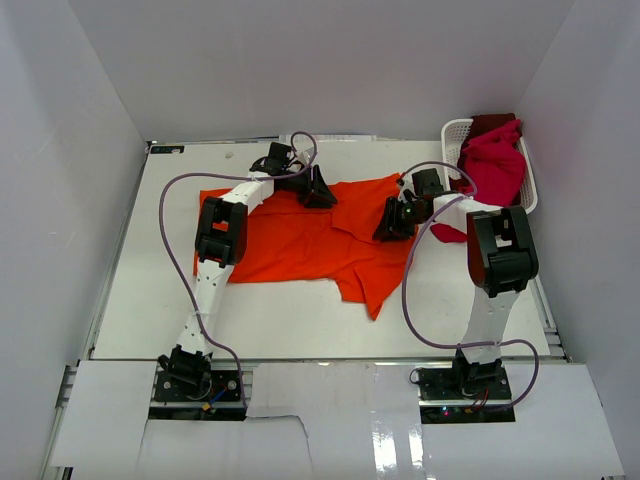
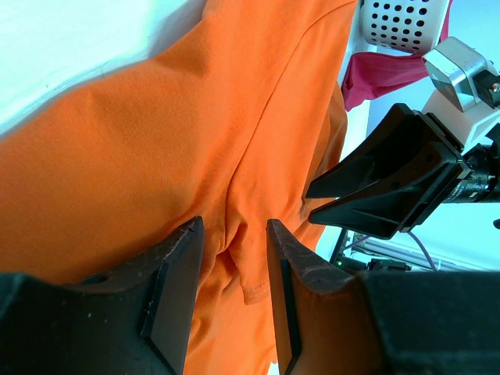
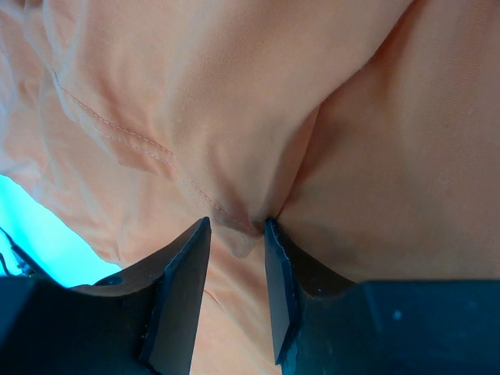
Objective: Fold and stack the t-shirts
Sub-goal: Fold the flattened tshirt in 1/3 of the way, then grap the side of the flattened tshirt closest away from the robot with both arms
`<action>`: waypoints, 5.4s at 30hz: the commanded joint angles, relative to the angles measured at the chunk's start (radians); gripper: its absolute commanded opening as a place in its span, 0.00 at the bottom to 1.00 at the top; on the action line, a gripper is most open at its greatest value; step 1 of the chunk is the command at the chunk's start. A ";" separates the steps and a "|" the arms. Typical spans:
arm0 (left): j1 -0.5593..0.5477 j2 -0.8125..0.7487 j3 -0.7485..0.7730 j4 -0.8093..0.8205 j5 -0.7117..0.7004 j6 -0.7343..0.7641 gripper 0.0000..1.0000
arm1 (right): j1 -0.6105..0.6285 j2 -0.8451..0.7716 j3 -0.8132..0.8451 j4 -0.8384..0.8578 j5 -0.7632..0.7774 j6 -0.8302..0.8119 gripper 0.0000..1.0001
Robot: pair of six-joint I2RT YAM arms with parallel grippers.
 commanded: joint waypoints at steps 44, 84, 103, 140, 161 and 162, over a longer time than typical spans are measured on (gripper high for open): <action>0.018 -0.052 -0.012 -0.016 -0.012 0.026 0.49 | -0.051 -0.125 0.030 -0.162 0.208 -0.095 0.44; 0.127 0.175 0.163 0.341 0.046 -0.259 0.52 | -0.110 0.171 0.274 -0.136 0.147 -0.130 0.46; 0.176 -0.563 -0.321 0.282 -0.086 -0.090 0.56 | -0.090 -0.365 0.077 -0.019 0.150 -0.217 0.49; 0.449 -1.641 -1.554 -0.005 -0.292 -0.024 0.61 | 0.413 -1.010 -0.841 0.079 0.407 0.192 0.52; 0.193 -1.568 -1.540 0.154 -0.404 -0.043 0.62 | 0.617 -0.774 -0.809 0.365 0.708 0.066 0.50; 0.193 -1.569 -1.539 0.154 -0.404 -0.041 0.62 | 0.624 -0.758 -0.804 0.366 0.720 0.066 0.48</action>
